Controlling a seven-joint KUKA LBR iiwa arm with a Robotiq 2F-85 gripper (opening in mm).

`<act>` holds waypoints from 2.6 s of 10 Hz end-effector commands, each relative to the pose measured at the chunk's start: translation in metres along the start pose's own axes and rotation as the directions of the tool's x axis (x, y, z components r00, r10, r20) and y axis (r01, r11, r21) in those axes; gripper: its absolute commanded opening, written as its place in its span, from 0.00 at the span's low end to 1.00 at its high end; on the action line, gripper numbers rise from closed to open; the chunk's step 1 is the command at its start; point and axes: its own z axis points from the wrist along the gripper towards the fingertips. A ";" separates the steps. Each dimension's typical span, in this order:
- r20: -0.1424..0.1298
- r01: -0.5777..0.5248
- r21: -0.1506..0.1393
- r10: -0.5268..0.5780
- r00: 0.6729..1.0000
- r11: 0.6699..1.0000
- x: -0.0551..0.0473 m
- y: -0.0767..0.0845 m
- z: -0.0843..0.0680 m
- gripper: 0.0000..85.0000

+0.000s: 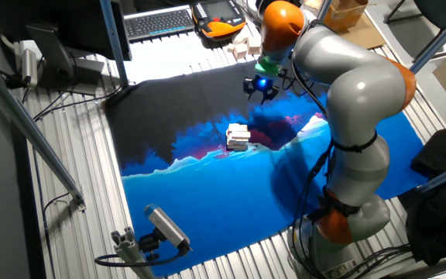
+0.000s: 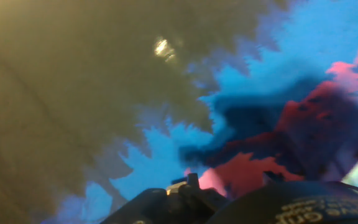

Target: Play Jenga

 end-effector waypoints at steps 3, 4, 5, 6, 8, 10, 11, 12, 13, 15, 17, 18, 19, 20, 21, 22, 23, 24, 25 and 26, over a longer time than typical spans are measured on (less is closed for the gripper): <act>-0.049 0.070 -0.042 -0.072 0.996 0.997 -0.003 0.010 0.012 0.60; -0.020 0.080 -0.002 -0.080 0.997 0.997 0.001 0.015 0.020 0.60; -0.011 0.074 0.004 -0.074 0.997 0.997 0.003 0.018 0.025 0.60; -0.015 0.072 -0.004 -0.072 0.997 0.997 0.004 0.020 0.028 0.60; -0.003 0.072 -0.005 -0.072 0.997 0.997 0.007 0.025 0.039 0.60; 0.015 0.089 0.018 -0.089 0.996 0.996 0.012 0.031 0.055 0.60; 0.008 0.114 0.030 -0.115 0.993 0.993 0.013 0.033 0.060 0.60; 0.005 0.135 0.040 -0.135 0.991 0.990 0.014 0.034 0.064 0.60; 0.001 0.138 0.033 -0.138 0.990 0.990 0.016 0.035 0.067 0.60; 0.007 0.141 0.028 -0.142 0.990 0.990 0.020 0.038 0.079 0.60; 0.030 0.142 0.025 -0.143 0.989 0.990 0.024 0.041 0.095 0.60; 0.034 0.147 0.024 -0.148 0.988 0.989 0.025 0.042 0.099 0.60; 0.035 0.151 0.031 -0.152 0.988 0.988 0.025 0.042 0.101 0.60; 0.036 0.160 0.033 -0.162 0.986 0.986 0.026 0.042 0.101 0.60; 0.041 0.172 0.041 -0.174 0.984 0.984 0.026 0.042 0.101 0.60; 0.039 0.175 0.042 -0.177 0.983 0.984 0.027 0.042 0.102 0.60; 0.038 0.169 0.039 -0.171 0.985 0.985 0.027 0.042 0.103 0.60; 0.028 0.167 0.051 -0.169 0.985 0.985 0.026 0.041 0.097 0.60; 0.007 0.167 0.048 -0.167 0.986 0.985 0.026 0.041 0.095 0.60; -0.006 0.166 0.051 -0.166 0.986 0.985 0.026 0.041 0.095 0.60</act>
